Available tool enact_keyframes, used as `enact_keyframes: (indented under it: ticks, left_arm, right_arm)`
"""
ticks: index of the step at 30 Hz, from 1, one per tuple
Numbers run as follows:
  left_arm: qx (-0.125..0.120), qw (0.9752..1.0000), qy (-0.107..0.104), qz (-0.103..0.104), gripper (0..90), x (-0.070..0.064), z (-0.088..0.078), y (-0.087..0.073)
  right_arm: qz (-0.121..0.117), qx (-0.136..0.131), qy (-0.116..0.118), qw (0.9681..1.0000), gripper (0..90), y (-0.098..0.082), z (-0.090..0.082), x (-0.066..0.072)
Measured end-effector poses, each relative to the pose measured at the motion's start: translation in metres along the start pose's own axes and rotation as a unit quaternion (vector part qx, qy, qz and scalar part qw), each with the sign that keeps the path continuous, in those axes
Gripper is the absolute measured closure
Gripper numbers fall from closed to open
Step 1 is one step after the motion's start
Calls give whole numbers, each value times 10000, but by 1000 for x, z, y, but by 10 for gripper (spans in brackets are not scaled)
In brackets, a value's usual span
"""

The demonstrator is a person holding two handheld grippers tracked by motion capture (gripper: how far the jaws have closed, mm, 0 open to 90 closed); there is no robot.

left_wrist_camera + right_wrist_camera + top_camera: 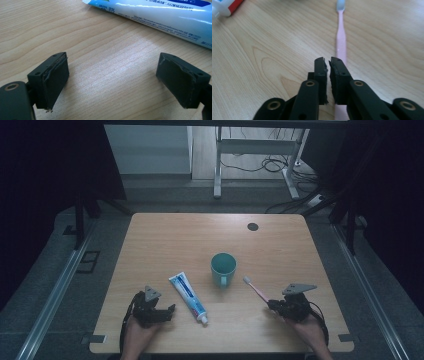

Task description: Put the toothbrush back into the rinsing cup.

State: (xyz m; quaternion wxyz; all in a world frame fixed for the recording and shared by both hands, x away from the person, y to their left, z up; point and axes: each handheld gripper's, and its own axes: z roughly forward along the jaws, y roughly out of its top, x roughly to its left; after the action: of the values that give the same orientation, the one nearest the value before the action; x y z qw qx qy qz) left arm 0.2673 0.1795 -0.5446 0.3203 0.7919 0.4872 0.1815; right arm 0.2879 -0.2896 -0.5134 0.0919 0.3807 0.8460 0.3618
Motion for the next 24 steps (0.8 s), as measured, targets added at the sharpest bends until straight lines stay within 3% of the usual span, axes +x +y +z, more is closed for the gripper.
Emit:
enact_keyframes:
  ticks: [9,15,24]
  left_arm:
    - [1,10000,-3,-20,113,0,0,0]
    - [0,10000,3,-28,113,0,0,0]
    - [-2,10000,3,-32,113,0,0,0]
  right_arm:
    - [145,356,-90,9992,696,3,-4,-9]
    - [103,643,-88,9978,604,10,2,-8]
    - [46,1018,-94,9948,538,24,7,-7]
